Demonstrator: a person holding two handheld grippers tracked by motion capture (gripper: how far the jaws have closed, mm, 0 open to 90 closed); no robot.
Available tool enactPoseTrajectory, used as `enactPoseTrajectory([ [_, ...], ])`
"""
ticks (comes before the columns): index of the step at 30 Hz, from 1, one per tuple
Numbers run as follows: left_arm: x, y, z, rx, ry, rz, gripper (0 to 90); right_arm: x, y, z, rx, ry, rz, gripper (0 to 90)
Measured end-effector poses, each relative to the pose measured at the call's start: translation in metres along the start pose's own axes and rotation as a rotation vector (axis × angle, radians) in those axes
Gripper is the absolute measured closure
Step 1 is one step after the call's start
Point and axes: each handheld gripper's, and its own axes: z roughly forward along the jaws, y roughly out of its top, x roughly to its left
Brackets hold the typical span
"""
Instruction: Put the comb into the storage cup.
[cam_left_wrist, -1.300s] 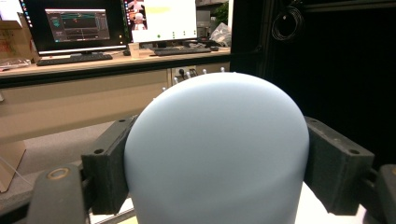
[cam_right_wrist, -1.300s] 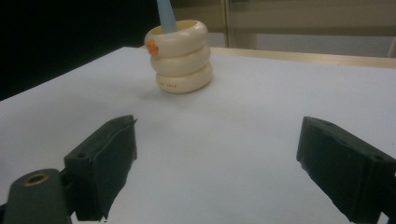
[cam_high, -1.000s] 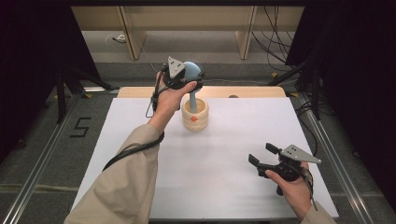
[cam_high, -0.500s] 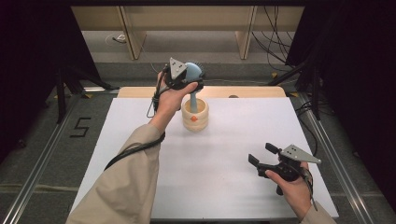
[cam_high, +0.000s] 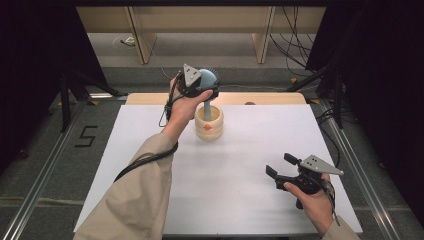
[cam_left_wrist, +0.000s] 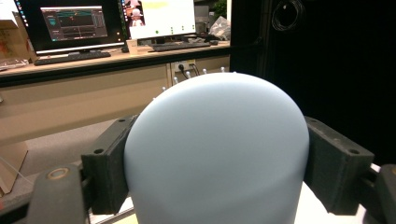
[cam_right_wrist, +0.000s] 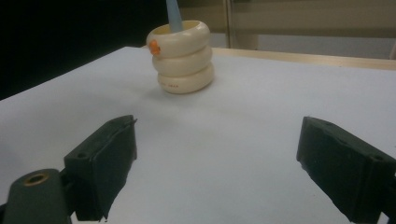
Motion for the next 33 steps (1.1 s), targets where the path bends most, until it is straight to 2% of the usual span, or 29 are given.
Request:
enactPoseTrajectory([
  [33, -0.003, -0.016, 0.009, 0.021, -0.002, 0.001, 19.7, 0.0, 0.001, 0.001, -0.005, 0.002, 0.002, 12.8],
])
